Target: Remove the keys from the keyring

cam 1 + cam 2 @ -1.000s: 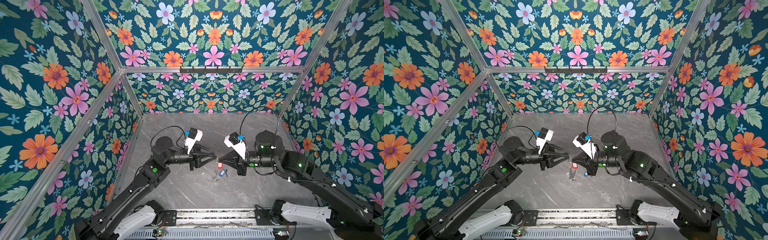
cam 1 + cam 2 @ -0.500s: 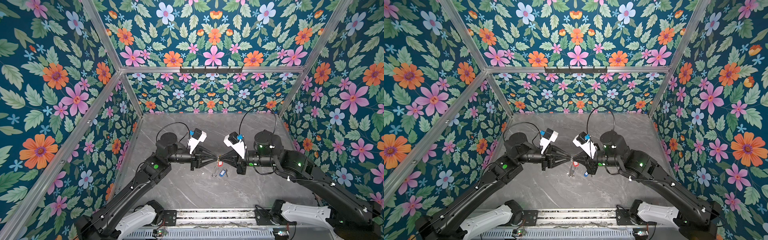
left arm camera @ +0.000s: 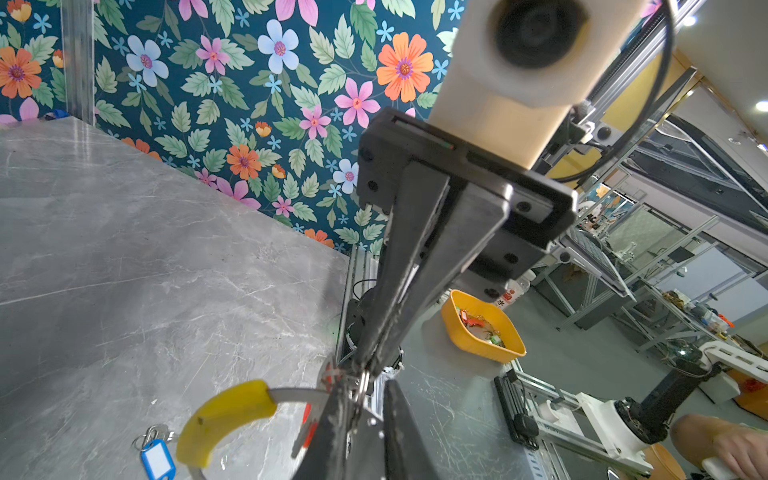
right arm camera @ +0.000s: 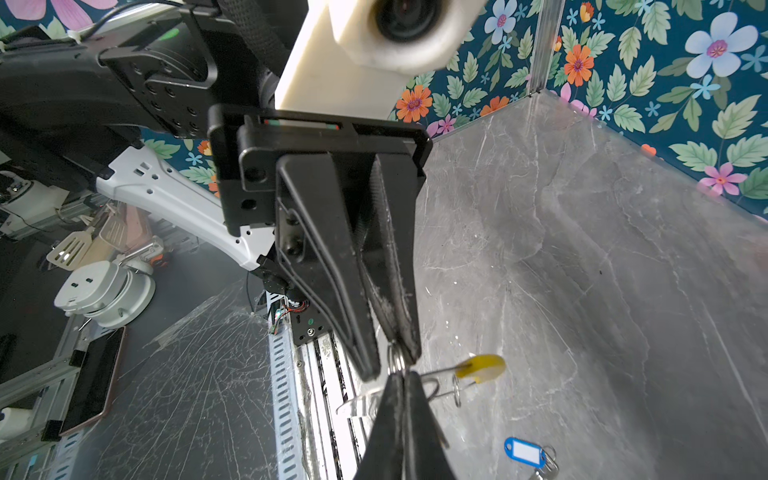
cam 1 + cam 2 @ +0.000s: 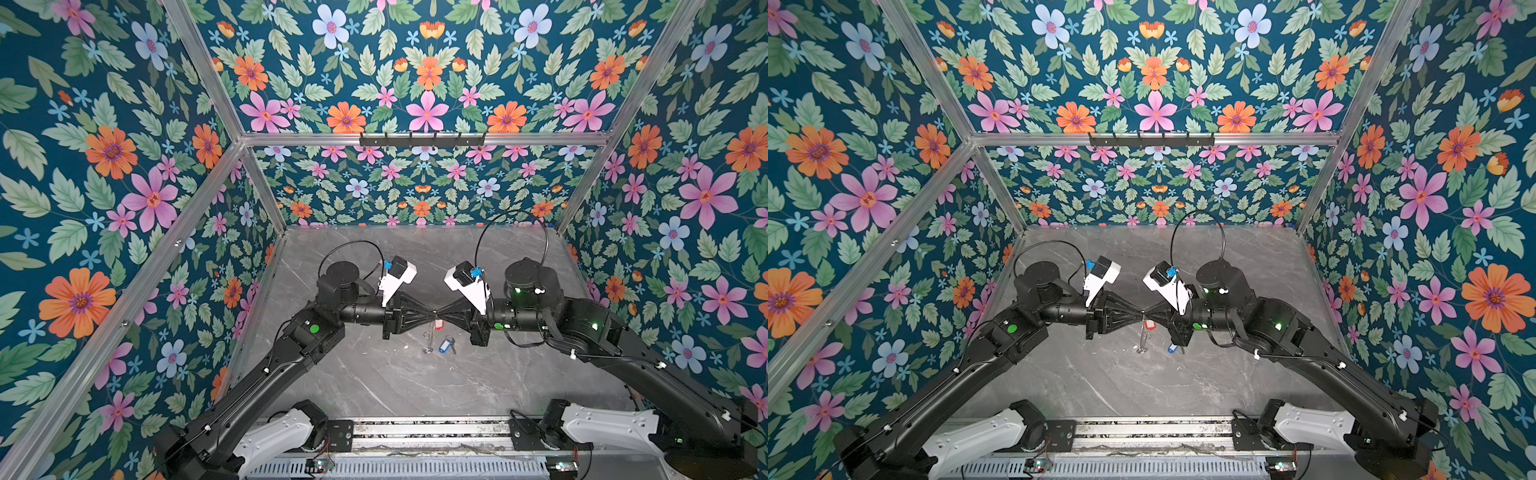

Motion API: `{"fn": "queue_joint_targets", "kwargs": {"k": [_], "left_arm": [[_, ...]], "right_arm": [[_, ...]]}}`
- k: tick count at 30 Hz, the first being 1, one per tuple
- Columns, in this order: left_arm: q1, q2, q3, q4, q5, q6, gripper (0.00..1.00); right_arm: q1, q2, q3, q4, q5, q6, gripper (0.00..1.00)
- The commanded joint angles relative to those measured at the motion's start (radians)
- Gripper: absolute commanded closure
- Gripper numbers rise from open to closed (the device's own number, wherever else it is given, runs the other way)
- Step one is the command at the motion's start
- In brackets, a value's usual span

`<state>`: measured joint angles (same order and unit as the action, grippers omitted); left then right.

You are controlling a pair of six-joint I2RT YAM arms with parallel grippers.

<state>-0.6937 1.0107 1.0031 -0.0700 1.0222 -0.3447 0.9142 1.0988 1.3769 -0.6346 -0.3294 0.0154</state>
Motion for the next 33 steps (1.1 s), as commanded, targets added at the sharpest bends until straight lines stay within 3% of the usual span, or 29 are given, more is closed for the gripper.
{"fn": "queue_joint_targets", "kwargs": {"k": [1,8,11,15,21,29,33], "left_arm": [[0.001,0.001,0.011,-0.013,0.010,0.029,0.88],[0.000,-0.015,0.000,0.028,-0.018,0.048,1.00],[-0.001,-0.046,-0.025,0.075,-0.069,0.056,1.00],[0.002,-0.088,-0.053,0.101,-0.095,0.086,1.00],[0.001,-0.121,-0.101,0.187,-0.070,0.074,1.00],[0.001,-0.112,-0.106,0.208,0.035,0.056,1.00],[0.002,-0.115,-0.106,0.202,0.055,0.056,1.00]], "right_arm": [[-0.001,0.005,0.010,0.024,0.011,-0.012,1.00],[0.000,0.028,0.015,0.028,-0.011,-0.005,1.00],[0.000,0.022,0.012,0.038,-0.002,-0.005,1.00],[0.000,-0.058,-0.064,0.138,0.042,-0.004,0.71],[0.000,-0.184,-0.266,0.388,0.041,0.022,0.51],[-0.013,-0.186,-0.339,0.426,-0.095,0.007,0.41],[-0.121,-0.185,-0.365,0.498,-0.295,0.083,0.41]]}}
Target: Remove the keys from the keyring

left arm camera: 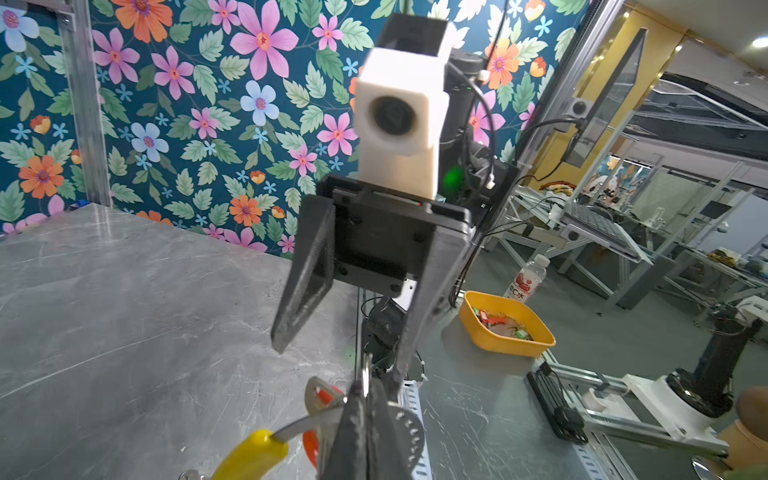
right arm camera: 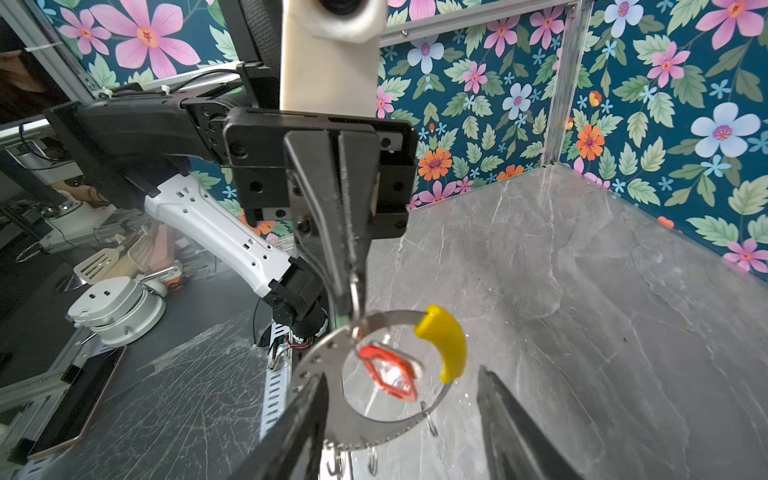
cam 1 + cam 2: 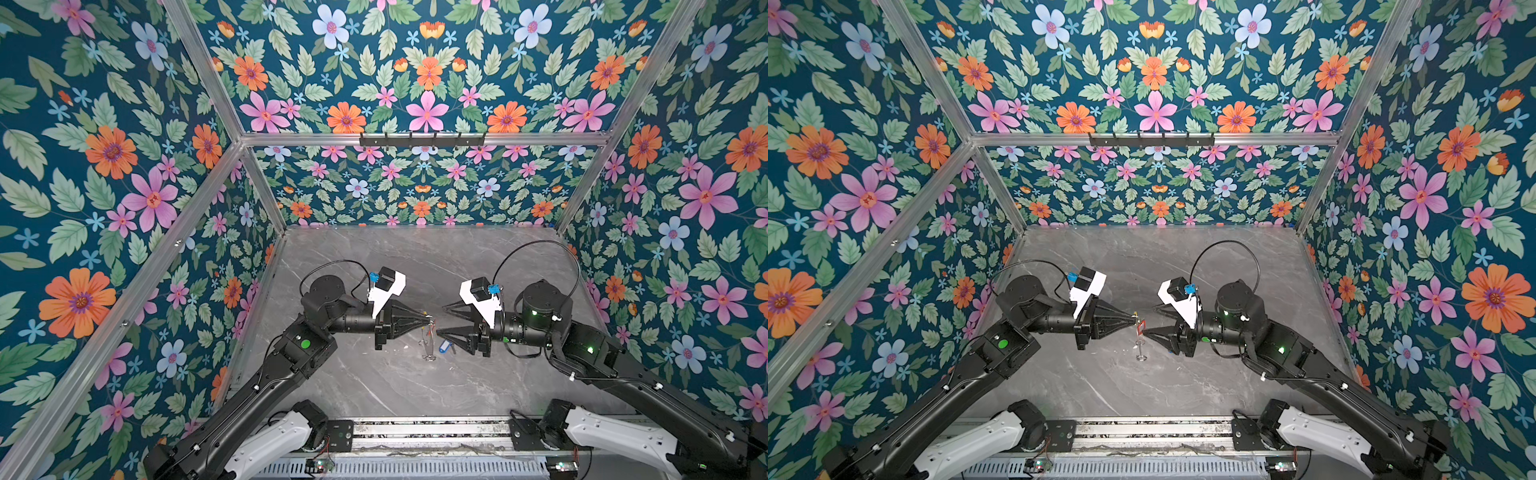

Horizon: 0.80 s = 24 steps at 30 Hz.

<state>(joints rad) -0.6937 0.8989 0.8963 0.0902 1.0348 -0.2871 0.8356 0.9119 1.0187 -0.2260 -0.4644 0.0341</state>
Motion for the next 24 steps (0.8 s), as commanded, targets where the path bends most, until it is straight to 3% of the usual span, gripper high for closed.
{"fn": "queue_joint_targets", "kwargs": {"k": [1,6,11,24], "left_arm": [[0.000,-0.005,0.000,0.042,0.047,-0.003,1.00],[0.001,-0.008,-0.007,0.054,0.056,-0.009,1.00],[0.000,-0.009,-0.009,0.061,0.048,-0.012,1.00],[0.001,-0.024,-0.017,0.087,-0.018,-0.026,1.00]], "right_arm": [[-0.047,0.005,-0.004,0.086,-0.180,0.063,0.41],[-0.048,0.055,0.022,0.049,-0.301,0.053,0.41],[-0.047,0.070,0.020,0.042,-0.321,0.054,0.46],[-0.046,0.103,0.010,0.086,-0.357,0.089,0.91]]}}
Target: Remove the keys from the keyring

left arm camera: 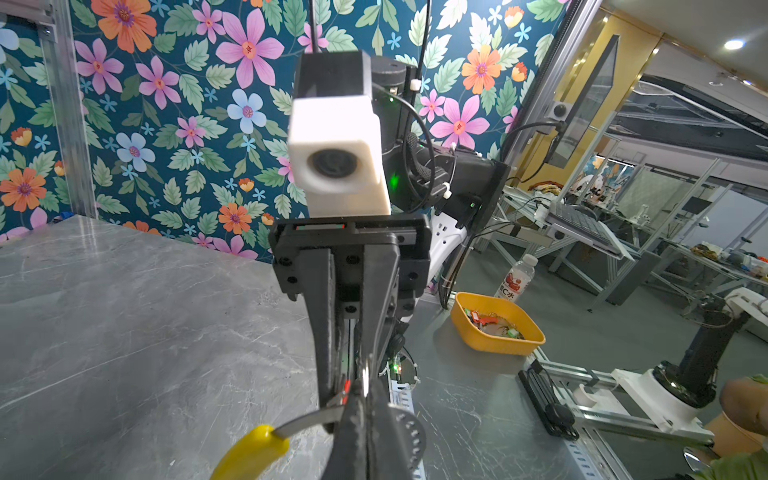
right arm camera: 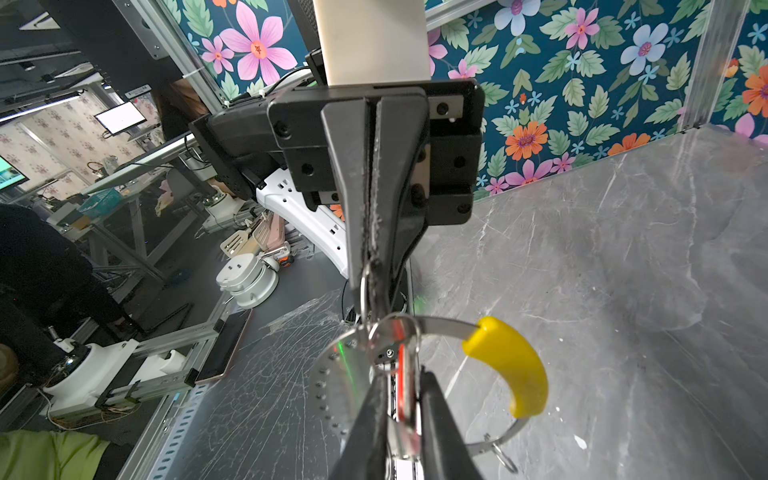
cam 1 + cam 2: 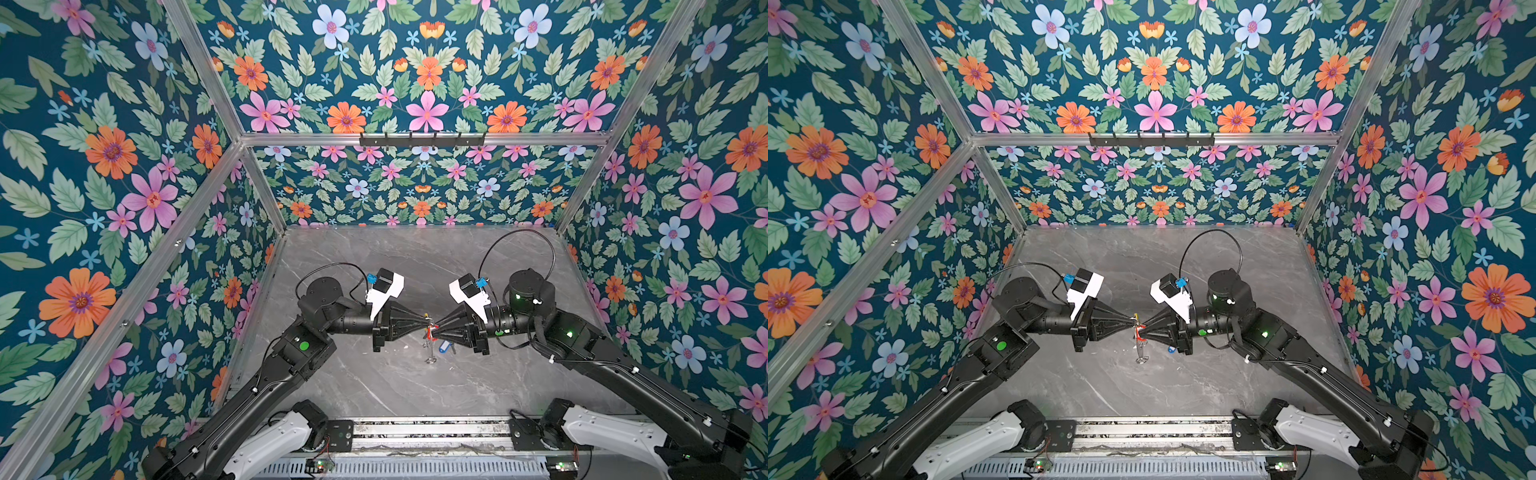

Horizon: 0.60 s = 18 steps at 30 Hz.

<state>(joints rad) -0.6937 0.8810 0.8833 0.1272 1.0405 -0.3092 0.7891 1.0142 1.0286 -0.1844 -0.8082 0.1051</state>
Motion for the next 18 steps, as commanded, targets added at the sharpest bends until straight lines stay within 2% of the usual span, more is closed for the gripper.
{"fn": "queue_joint_targets", "kwargs": {"k": [1,3,8,18], "left_arm": [[0.000,-0.009,-0.008,0.056,-0.033,-0.008,1.00],[0.000,-0.014,-0.017,0.079,-0.043,-0.021,1.00],[-0.001,-0.037,-0.059,0.168,-0.093,-0.064,1.00],[0.001,-0.066,-0.203,0.542,-0.161,-0.238,1.00]], "right_arm": [[0.000,0.001,-0.001,0.046,-0.012,0.020,0.94],[0.000,0.001,-0.004,0.052,-0.009,0.025,1.00],[0.001,0.003,-0.002,0.056,-0.002,0.036,1.00],[0.066,0.060,0.012,0.019,0.067,0.006,1.00]]}}
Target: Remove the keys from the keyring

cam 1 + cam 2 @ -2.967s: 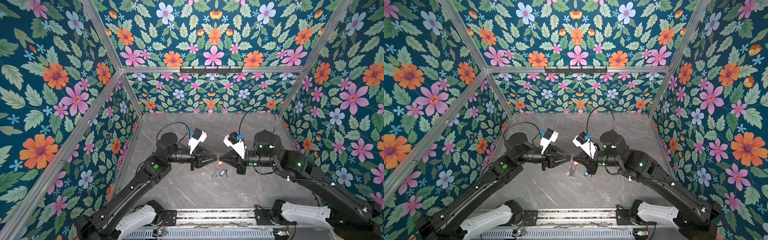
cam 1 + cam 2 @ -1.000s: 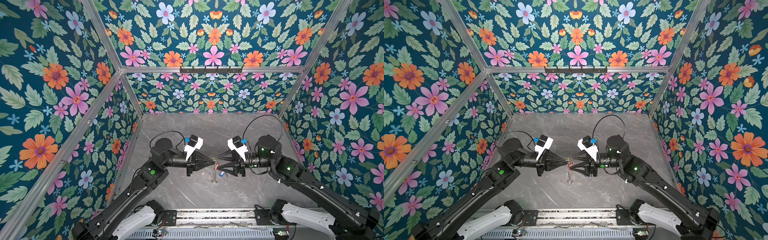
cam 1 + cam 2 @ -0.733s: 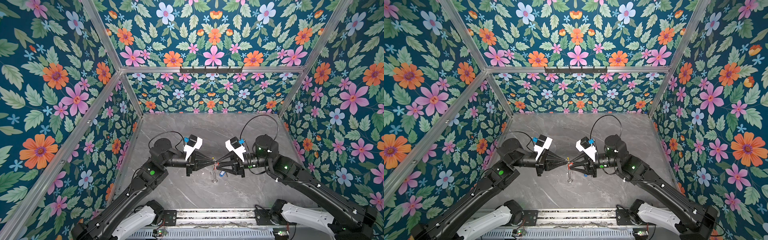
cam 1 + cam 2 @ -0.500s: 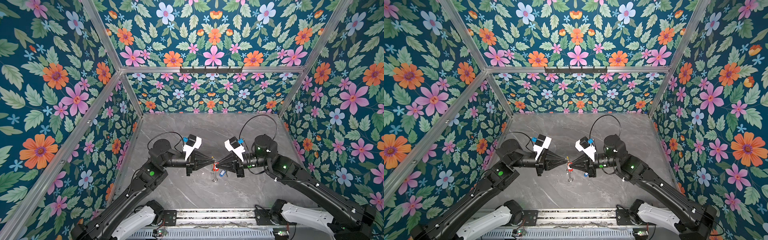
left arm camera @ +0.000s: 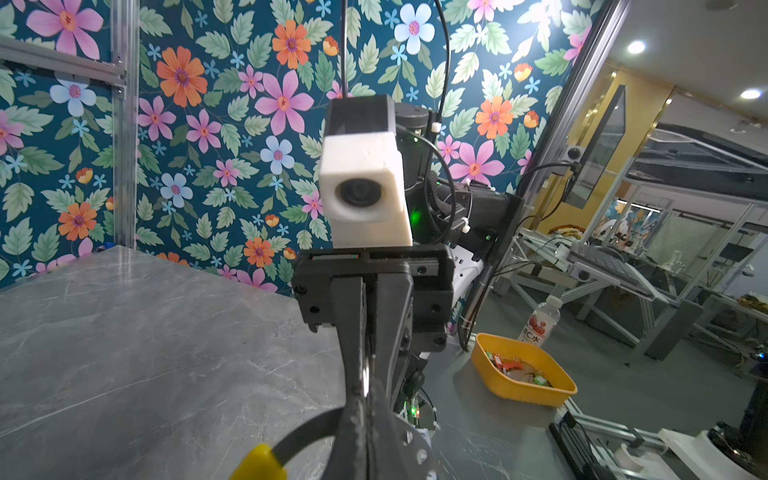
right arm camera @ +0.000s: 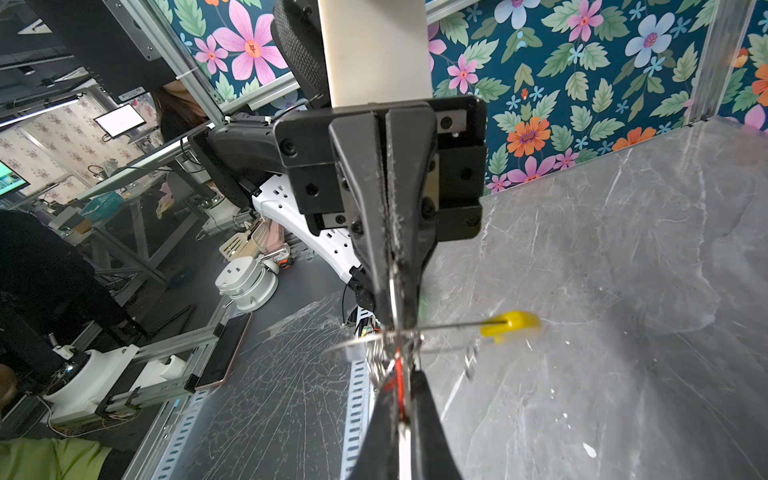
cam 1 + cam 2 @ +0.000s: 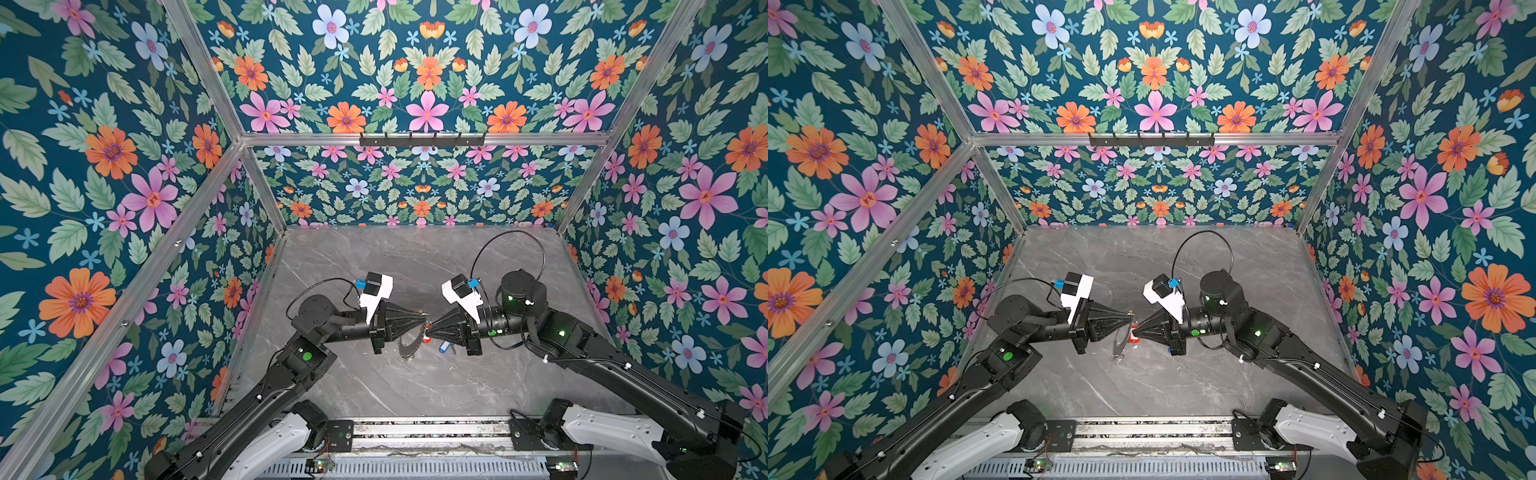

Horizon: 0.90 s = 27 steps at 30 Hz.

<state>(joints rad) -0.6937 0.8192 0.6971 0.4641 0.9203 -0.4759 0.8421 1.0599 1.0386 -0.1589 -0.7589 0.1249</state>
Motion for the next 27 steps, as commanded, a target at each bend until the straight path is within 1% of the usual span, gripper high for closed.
{"fn": "queue_joint_targets", "kwargs": {"k": [1,10,16,22,24,25,27], "left_arm": [[0.001,-0.003,-0.027,0.232,-0.043,-0.084,1.00],[0.000,-0.008,-0.083,0.366,-0.069,-0.132,1.00],[0.002,0.003,-0.102,0.383,-0.054,-0.132,1.00],[0.002,-0.003,-0.121,0.393,-0.065,-0.105,1.00],[0.000,-0.003,-0.123,0.392,-0.072,-0.102,1.00],[0.000,-0.005,-0.123,0.391,-0.077,-0.098,1.00],[0.001,-0.009,-0.127,0.392,-0.094,-0.090,1.00]], "right_arm": [[0.016,0.022,0.002,-0.005,0.020,-0.013,1.00],[0.026,0.055,-0.029,0.042,0.044,0.018,1.00],[0.026,0.017,-0.034,0.047,0.113,0.022,1.00],[0.025,-0.062,-0.020,-0.015,0.174,-0.005,0.74],[0.026,-0.098,-0.027,-0.023,0.215,-0.007,0.63],[0.026,-0.116,-0.032,-0.019,0.237,-0.005,0.60],[0.027,-0.146,-0.041,-0.003,0.266,-0.003,0.56]]}}
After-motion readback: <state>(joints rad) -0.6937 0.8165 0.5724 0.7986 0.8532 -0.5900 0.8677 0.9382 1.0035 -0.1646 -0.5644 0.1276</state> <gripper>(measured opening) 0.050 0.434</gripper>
